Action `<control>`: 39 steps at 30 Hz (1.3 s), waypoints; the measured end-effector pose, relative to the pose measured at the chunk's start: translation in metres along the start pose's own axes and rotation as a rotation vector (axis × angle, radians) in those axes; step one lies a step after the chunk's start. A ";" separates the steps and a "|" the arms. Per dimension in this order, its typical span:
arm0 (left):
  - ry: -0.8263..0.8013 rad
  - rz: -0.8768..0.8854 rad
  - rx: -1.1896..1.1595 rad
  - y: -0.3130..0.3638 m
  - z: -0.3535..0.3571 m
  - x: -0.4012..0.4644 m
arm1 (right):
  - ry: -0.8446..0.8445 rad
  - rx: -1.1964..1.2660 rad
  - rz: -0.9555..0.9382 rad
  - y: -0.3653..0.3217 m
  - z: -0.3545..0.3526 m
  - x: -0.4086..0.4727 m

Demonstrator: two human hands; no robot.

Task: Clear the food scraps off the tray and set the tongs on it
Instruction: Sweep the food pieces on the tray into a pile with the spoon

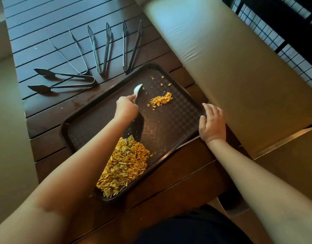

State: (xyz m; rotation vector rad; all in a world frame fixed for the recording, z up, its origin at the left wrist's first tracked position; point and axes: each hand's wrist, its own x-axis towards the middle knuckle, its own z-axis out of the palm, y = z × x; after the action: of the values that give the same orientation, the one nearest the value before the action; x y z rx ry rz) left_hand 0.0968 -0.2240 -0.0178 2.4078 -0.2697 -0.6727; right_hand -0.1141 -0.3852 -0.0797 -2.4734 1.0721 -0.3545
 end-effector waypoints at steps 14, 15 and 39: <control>0.027 0.070 -0.020 0.024 0.003 0.021 | 0.000 0.015 0.000 -0.001 0.001 0.000; 0.015 0.058 -0.013 0.027 0.003 0.024 | -0.003 0.014 0.001 -0.001 0.001 0.000; -0.243 0.278 0.188 0.044 0.014 0.040 | 0.016 0.004 -0.006 0.001 0.001 0.001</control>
State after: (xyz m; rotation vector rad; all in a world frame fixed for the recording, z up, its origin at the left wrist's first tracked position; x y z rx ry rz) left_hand 0.1218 -0.2799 -0.0166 2.3963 -0.7844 -0.8398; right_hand -0.1131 -0.3861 -0.0809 -2.4751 1.0699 -0.3780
